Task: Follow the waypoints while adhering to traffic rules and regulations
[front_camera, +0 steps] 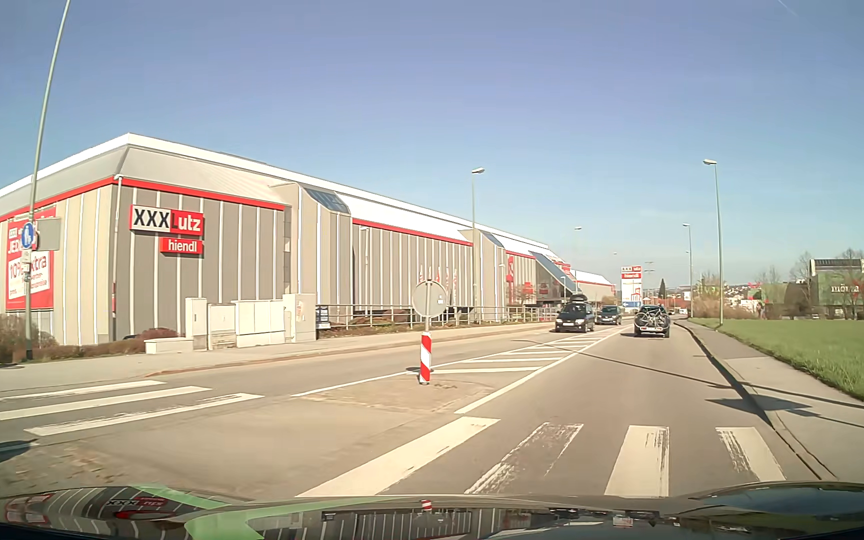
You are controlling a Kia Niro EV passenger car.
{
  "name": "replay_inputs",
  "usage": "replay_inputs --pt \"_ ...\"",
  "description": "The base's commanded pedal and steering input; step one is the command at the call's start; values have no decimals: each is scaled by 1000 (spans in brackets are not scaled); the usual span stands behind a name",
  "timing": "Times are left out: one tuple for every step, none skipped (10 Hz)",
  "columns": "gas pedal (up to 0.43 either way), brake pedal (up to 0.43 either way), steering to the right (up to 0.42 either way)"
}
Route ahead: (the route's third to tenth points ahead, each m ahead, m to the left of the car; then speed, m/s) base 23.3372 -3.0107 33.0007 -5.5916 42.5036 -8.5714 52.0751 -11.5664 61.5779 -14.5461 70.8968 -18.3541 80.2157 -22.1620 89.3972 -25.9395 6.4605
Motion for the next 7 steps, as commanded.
replay_inputs --pt "228 0 215" --pt "240 0 216" --pt "260 0 215" --pt "268 0 210" --pt "280 0 199" --pt "287 0 183" --pt "287 0 164"
